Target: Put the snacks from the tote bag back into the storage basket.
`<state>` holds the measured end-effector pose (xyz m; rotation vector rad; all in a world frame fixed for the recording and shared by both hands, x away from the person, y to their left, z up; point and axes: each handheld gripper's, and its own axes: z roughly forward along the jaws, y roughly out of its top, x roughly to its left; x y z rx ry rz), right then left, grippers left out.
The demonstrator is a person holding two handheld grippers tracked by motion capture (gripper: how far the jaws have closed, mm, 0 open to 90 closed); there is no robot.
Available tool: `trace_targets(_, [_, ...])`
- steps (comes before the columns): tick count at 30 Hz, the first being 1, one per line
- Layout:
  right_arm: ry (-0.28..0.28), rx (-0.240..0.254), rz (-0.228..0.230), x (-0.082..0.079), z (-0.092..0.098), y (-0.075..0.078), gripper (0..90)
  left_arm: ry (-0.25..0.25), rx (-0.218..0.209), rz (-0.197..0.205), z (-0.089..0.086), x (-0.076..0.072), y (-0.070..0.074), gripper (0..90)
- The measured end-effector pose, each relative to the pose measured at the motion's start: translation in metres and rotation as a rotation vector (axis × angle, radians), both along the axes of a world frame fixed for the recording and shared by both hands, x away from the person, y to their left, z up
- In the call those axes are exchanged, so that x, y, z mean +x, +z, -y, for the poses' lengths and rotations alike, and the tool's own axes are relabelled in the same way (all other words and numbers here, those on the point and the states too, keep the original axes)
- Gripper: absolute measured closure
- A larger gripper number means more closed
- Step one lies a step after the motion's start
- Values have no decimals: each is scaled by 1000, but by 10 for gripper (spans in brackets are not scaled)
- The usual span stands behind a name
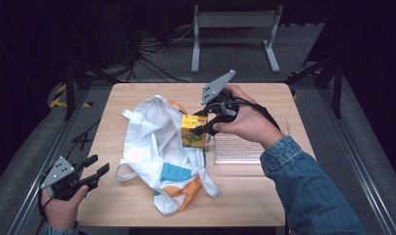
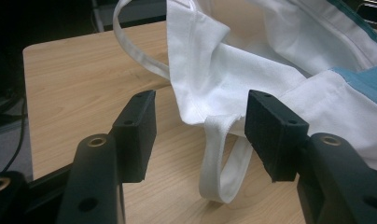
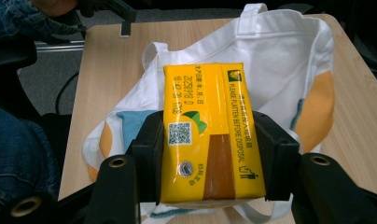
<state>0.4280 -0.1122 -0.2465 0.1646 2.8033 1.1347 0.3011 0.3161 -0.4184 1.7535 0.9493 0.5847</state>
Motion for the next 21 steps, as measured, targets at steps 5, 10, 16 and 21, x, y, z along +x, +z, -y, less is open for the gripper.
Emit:
trace_targets(5, [-20,-1,1,1,13,2,515,-6,2,2,0,0,0,447])
trace_targets(10, [-41,9,5,2,28,5,515,-4,2,1,0,0,0,446])
trace_targets(16, [-69,3,12,6,44,6,515,-4,-2,3,0,0,1,445])
trace_targets(21, [-92,-7,19,11,57,3,515,-4,-2,4,0,-1,1,445])
